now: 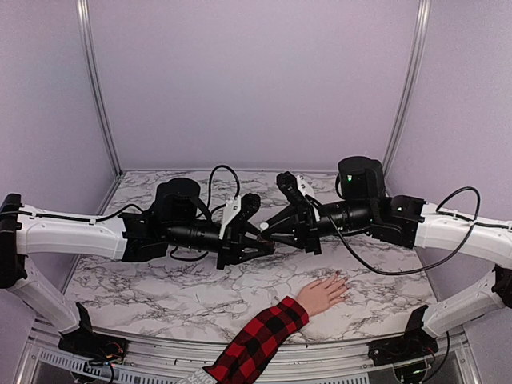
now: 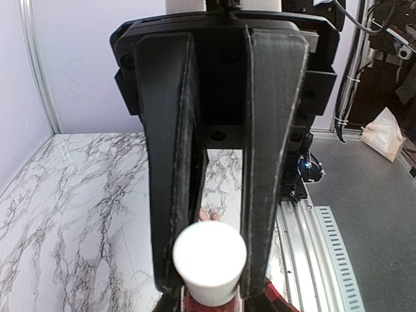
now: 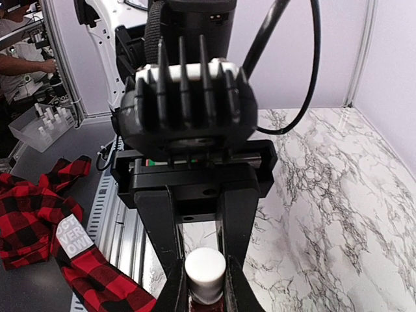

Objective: Paint the nails
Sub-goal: Screw the nail polish bottle cap onto the nail polish bottle.

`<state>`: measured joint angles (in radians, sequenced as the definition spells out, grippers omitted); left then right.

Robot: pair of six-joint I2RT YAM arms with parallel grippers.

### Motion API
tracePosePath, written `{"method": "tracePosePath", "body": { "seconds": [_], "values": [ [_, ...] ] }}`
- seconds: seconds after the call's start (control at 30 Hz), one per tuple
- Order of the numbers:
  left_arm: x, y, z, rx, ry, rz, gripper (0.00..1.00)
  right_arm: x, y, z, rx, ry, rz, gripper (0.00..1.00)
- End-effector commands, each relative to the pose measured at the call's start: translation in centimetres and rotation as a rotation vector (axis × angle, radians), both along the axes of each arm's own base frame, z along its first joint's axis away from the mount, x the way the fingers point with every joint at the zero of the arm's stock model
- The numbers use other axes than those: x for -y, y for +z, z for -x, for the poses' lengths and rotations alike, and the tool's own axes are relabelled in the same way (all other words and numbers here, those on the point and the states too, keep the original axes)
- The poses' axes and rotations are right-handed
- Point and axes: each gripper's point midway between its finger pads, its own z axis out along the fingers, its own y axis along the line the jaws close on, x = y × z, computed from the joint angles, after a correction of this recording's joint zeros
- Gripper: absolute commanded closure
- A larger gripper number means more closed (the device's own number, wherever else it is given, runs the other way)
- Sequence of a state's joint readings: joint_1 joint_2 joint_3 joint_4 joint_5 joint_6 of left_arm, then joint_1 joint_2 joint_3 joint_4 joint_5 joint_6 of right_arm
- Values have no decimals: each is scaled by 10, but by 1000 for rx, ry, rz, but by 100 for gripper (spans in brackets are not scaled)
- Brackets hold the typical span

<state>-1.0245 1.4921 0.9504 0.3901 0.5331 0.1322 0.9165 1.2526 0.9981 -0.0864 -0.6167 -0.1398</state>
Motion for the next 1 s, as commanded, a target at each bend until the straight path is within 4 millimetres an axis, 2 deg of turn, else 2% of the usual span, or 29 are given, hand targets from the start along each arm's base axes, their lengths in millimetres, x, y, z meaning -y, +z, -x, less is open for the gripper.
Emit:
{"method": "tracePosePath", "body": {
  "seconds": [0.0,0.43,0.5,0.67,0.9,0.97],
  "values": [
    [-3,28,-20,80,115,73,100,0,6,-27,-16,-171,-16,100],
    [-6,34,-68,49,383,125,100,13,-11,-83,-10,-498,29,100],
    [-7,36,-75,50,422,139,100,12,-6,-89,-7,-530,0,100],
    [-7,34,-88,39,492,148,100,9,-7,-97,-17,-561,-25,100],
    [-5,28,-93,-2,518,147,100,14,-9,-106,-17,-619,-15,99],
    [-6,28,-92,3,515,146,100,16,-4,-102,-10,-608,-26,89]
  ]
}}
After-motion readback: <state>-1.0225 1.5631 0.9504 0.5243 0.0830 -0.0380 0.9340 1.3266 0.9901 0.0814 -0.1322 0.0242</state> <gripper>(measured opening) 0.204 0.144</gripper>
